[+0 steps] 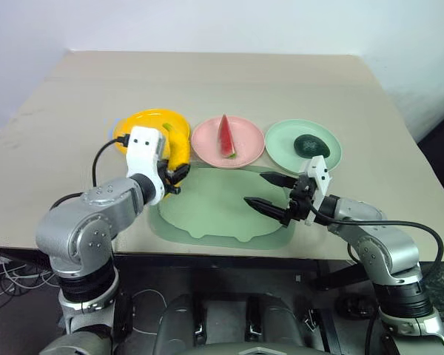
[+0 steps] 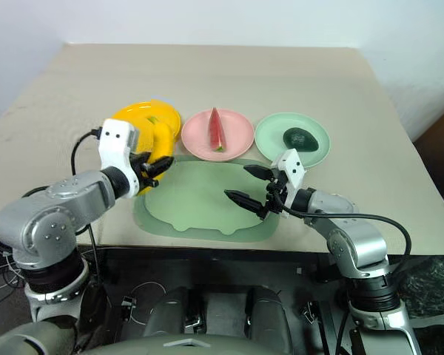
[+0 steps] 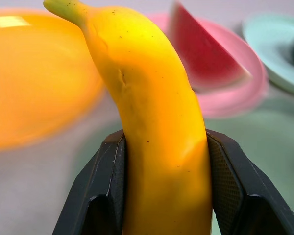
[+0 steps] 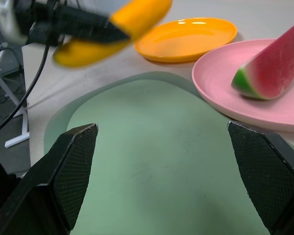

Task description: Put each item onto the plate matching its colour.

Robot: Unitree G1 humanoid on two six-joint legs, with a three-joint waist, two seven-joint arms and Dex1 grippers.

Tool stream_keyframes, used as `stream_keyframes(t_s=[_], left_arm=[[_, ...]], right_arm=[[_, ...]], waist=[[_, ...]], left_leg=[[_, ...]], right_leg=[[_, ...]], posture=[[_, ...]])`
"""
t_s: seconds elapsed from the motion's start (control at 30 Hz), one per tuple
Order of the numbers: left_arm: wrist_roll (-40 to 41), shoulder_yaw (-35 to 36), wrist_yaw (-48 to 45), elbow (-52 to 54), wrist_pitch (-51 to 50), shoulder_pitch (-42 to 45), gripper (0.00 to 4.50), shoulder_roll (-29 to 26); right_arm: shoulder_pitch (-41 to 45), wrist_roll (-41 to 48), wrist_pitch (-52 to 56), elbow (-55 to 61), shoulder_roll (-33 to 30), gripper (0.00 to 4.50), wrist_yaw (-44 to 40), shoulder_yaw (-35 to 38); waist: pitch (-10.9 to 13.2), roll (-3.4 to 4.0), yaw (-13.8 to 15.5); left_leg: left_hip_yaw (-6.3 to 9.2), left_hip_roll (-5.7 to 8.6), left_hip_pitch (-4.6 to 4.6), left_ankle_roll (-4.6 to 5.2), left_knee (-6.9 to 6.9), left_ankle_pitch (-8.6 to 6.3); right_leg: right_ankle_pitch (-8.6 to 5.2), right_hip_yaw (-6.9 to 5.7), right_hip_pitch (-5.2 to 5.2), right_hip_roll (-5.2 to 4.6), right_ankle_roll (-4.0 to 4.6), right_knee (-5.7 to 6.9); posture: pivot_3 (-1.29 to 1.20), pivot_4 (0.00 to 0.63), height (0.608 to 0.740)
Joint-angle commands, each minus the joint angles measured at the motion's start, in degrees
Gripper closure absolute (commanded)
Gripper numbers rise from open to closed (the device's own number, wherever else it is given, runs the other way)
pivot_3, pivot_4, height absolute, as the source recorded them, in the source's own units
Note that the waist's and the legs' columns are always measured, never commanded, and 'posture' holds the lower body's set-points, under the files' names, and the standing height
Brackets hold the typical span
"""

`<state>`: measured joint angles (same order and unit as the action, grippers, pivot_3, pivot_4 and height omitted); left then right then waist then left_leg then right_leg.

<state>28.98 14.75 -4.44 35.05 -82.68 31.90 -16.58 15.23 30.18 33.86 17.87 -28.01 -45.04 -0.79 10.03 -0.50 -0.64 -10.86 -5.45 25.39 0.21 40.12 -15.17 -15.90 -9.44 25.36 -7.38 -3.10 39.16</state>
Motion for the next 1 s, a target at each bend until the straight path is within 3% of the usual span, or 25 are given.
stream_keyframes(t_s=[0.03,0.17,0.57,0.77,1.0], left_arm=[[-5.2,-2.2,-0.5,-5.7,11.0,0.1,2.61,-3.4],[-7.4,-1.6,-1.3,-12.9,20.7,-0.4,2.61,-3.1],[-13.4,0.0,3.6,-36.7,35.0,7.1,2.61,-0.5],[-15.2,-1.1,2.3,-49.6,41.6,14.3,2.61,-1.7],[-18.9,-3.8,-2.4,-73.6,50.4,26.9,2.61,-4.8]], right_arm=[[0.9,0.5,-0.9,2.3,1.4,0.0,1.2,-0.3],[0.9,0.0,-0.8,3.0,2.5,0.0,2.1,-1.8],[-0.6,-0.3,-3.7,0.8,2.5,0.0,1.4,-2.0],[-0.5,-0.8,-5.3,-1.0,2.8,0.0,0.9,-2.2],[0.5,-1.1,-4.3,-0.5,3.4,0.0,2.6,-2.6]], waist=[[0.0,0.0,0.0],[0.0,-0.01,0.1],[0.0,-0.11,0.0],[0.0,-0.14,0.1],[0.0,-0.17,-0.1]], left_leg=[[0.0,0.0,0.0,0.0,0.0,0.0],[-0.01,0.0,0.01,0.0,0.0,0.0],[0.0,0.03,0.02,0.01,0.0,0.01],[-0.01,0.03,0.02,0.0,0.01,0.01],[-0.02,0.04,0.03,0.0,0.01,0.01]], right_leg=[[0.0,0.0,0.0,0.0,0.0,0.0],[0.0,0.0,0.01,0.0,0.0,0.0],[0.0,-0.03,0.0,-0.01,-0.01,0.0],[0.0,-0.06,0.0,0.01,-0.01,0.02],[0.0,-0.07,0.01,0.01,-0.02,0.02]], posture=[[0.0,0.15,0.695],[0.0,0.15,0.695],[0.0,0.15,0.695],[0.0,0.15,0.695],[0.0,0.15,0.695]])
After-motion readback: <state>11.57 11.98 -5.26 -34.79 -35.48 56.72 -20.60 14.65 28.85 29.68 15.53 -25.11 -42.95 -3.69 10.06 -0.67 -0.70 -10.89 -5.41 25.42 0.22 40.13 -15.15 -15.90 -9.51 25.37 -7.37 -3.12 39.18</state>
